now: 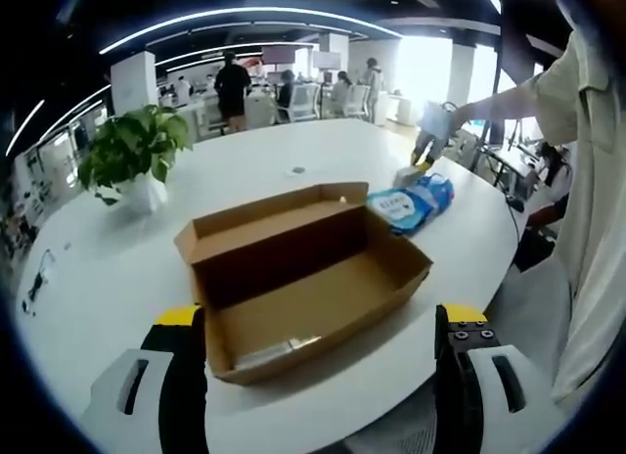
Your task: Operate the shoe box by opening the lid, removing the specified soft item, and placing it in the target area until the item is outside and the box remains undamaged.
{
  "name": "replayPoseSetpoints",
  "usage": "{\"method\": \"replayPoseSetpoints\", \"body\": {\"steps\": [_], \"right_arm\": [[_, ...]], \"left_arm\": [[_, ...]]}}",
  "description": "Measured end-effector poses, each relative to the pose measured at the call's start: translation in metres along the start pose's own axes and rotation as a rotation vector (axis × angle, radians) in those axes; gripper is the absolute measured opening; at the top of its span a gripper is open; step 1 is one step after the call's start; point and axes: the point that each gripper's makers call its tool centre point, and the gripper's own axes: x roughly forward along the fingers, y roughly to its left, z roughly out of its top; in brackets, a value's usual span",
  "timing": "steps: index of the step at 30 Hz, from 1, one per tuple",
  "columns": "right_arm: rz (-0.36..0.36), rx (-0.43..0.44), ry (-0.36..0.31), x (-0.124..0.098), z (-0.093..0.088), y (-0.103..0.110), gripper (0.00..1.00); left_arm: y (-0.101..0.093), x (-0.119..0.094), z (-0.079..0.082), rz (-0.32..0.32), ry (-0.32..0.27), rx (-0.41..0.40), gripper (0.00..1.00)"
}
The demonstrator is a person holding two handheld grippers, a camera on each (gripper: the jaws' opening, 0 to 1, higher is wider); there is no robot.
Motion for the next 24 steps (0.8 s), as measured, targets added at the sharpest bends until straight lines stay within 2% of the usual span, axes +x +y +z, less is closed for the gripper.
{"method": "replayPoseSetpoints", "body": {"steps": [12,14,24], "right_arm": [[0.014,0.043,-0.007,-0.0056,0.0019,0.0036,0.15],[0.036,0.048,-0.014,-0.0057,0.0035,0.0074,0.15],[0.002,0.066,-0.009,-0.0050,0.0010,-0.0023,0.17]], "left_arm": [[-0.0013,-0.0003,-0.0001,0.002,0.000,-0.001,1.00],[-0.0013,-0.0007,0.0001,0.003,-0.002,-0.002,1.00],[-0.0013,-0.0013,-0.0001,0.007,-0.007,-0.004,1.00]]}}
